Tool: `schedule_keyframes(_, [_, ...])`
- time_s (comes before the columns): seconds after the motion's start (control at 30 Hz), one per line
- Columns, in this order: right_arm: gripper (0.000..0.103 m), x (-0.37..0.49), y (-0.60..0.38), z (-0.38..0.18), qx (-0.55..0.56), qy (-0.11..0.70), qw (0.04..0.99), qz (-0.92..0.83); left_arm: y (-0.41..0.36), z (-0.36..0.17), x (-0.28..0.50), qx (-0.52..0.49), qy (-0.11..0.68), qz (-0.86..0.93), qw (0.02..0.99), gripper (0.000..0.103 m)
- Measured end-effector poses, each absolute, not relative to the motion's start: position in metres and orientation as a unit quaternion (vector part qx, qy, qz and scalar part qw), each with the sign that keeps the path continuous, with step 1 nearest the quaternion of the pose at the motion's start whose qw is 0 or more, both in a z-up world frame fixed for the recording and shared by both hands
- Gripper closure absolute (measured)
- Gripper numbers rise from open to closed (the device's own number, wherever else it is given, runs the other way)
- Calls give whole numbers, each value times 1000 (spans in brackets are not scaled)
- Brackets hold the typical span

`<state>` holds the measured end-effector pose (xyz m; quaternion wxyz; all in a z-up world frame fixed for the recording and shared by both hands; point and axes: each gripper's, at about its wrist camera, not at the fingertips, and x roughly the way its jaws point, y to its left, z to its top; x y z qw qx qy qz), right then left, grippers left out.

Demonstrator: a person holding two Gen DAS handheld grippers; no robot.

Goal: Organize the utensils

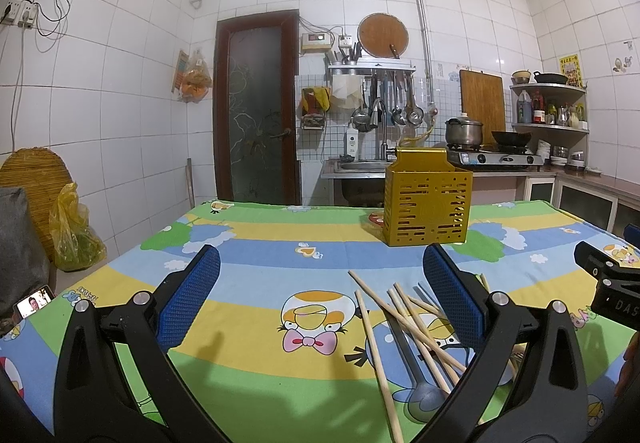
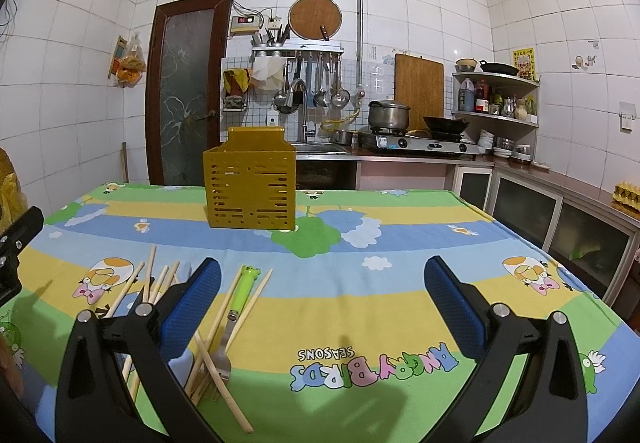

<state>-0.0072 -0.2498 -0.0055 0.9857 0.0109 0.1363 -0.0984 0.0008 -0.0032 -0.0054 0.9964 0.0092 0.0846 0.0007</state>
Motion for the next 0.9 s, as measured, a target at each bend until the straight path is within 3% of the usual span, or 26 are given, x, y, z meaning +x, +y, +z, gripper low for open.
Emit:
schedule_keyframes(0.67, [4, -5, -248, -8, 11, 149, 984, -100, -1, -11, 22, 13, 145, -9, 989, 5])
schedule_keyframes(0.9, [4, 23, -251, -12, 17, 216, 973, -84, 2, -11, 60, 29, 219, -2, 975, 5])
